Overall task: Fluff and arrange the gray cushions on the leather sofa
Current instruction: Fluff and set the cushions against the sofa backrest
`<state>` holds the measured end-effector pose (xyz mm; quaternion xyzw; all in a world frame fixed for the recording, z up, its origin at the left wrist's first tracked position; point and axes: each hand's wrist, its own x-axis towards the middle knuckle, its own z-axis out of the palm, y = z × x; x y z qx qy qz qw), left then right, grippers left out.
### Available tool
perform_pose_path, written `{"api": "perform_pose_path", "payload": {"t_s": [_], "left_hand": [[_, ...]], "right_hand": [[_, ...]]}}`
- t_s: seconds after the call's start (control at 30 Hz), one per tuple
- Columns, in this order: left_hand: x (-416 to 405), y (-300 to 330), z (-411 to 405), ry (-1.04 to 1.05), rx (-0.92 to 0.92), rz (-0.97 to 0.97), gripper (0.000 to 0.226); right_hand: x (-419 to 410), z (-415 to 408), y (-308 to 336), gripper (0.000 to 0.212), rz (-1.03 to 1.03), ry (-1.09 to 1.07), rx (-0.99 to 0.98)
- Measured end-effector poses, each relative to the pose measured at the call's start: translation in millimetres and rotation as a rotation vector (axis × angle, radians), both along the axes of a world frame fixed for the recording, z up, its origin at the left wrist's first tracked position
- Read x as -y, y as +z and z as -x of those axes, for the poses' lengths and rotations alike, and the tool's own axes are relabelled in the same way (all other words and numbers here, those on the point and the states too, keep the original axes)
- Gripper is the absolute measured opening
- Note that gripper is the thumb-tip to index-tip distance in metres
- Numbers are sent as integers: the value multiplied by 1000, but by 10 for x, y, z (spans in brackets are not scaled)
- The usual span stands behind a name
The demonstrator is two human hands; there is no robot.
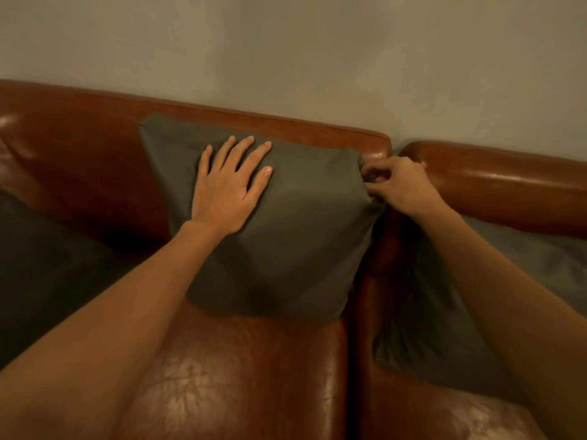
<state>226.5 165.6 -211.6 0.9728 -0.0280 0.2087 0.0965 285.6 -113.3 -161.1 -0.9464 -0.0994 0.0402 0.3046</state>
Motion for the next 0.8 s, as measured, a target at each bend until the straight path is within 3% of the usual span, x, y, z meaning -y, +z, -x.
{"api": "perform_pose_path", "payload": {"t_s": [0.1,0.43,0.57,0.67,0.8], "left_hand": [[-13,-33,53,17,-37,-23,52],[-38,50,173,60,-174,-5,60],[-81,71,166,38,-190,11,62],[-97,85,152,34,-229,21,59],[-214,77,214,37,-244,28,52]], "right_hand": [[-29,3,-55,26,5,95,3],[166,-5,108,22,-227,82,9],[424,-146,246,29,-225,-46,-75],[244,-31,93,29,-487,-263,-133],[32,226,96,10,-691,-428,-12]]}}
